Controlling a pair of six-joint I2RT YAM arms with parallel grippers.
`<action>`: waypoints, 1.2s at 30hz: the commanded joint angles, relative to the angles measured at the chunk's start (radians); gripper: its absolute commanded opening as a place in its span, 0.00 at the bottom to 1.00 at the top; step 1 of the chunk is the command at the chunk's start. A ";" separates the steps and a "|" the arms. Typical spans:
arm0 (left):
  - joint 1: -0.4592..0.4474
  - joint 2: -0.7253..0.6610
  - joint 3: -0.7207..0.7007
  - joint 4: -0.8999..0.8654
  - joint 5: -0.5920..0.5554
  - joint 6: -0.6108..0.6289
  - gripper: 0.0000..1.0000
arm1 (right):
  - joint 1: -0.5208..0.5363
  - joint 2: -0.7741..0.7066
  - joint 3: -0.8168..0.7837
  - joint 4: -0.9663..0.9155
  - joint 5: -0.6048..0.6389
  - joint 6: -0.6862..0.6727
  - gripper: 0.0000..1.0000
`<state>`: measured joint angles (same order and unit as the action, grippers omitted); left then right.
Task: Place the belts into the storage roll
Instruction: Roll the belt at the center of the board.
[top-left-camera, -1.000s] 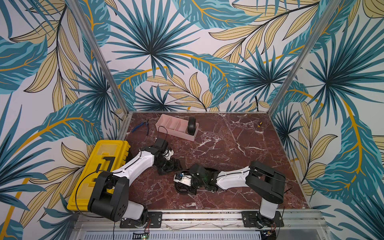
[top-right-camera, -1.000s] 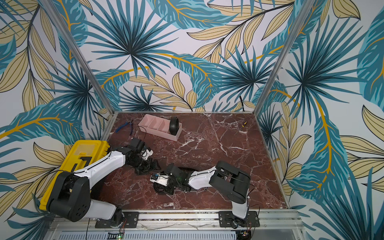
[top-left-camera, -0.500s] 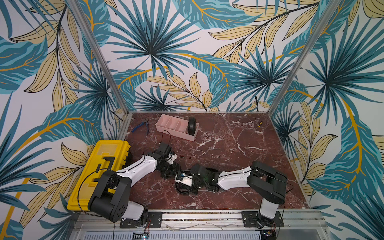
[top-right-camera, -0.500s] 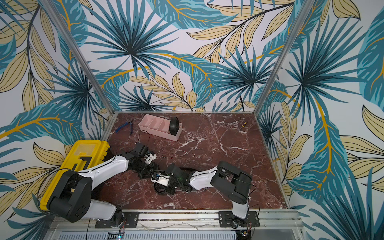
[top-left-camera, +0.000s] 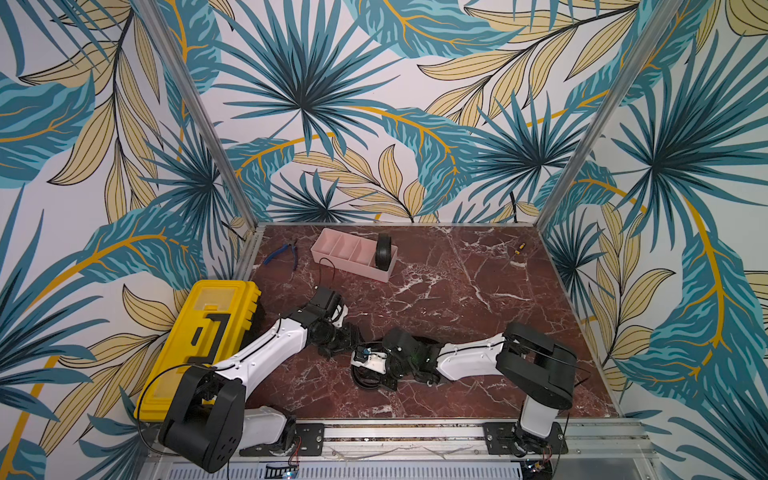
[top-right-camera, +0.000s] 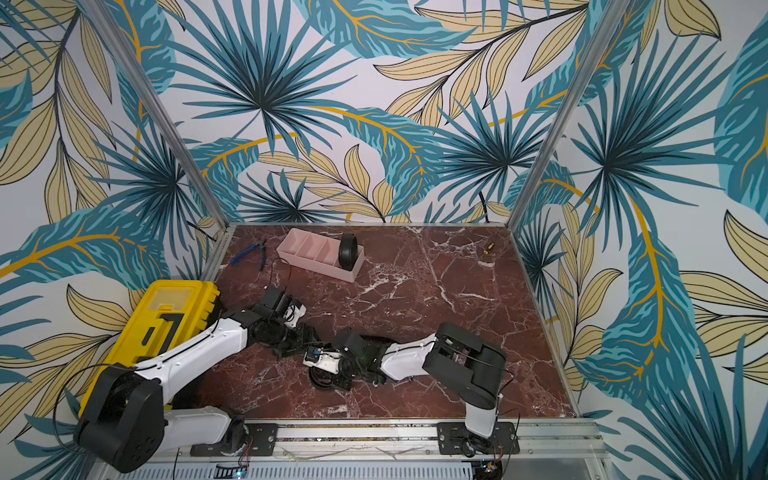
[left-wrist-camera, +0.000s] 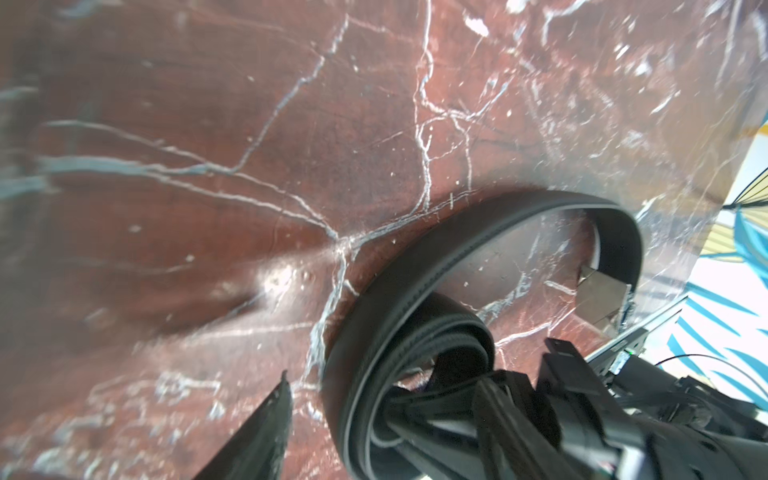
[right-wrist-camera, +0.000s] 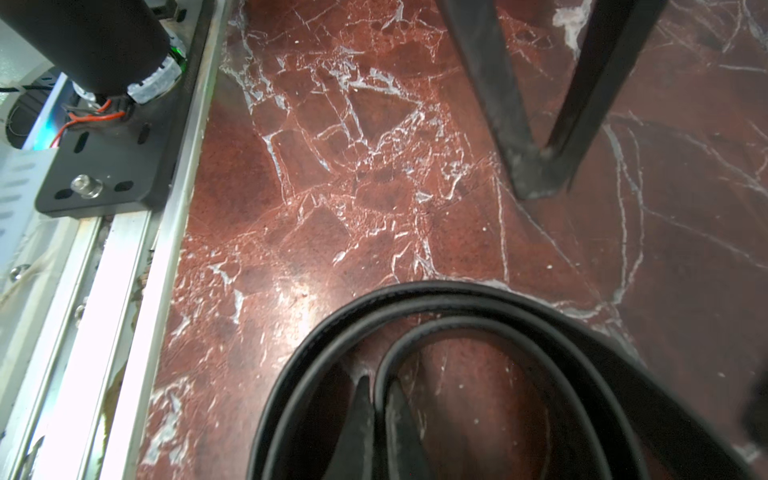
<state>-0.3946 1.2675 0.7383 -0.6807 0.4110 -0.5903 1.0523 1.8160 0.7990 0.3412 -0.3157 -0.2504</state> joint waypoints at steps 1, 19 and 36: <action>-0.034 -0.040 -0.035 -0.082 -0.009 -0.023 0.69 | -0.023 0.000 -0.030 -0.079 0.038 0.029 0.01; -0.158 0.079 -0.041 -0.034 -0.136 -0.048 0.68 | -0.029 -0.035 -0.045 -0.072 0.041 0.022 0.01; -0.071 -0.073 -0.202 0.144 0.085 -0.001 0.66 | -0.064 -0.062 -0.052 -0.092 0.007 0.008 0.01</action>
<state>-0.4583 1.2068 0.5453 -0.5301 0.4278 -0.6312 1.0084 1.7672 0.7666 0.2916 -0.3416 -0.2657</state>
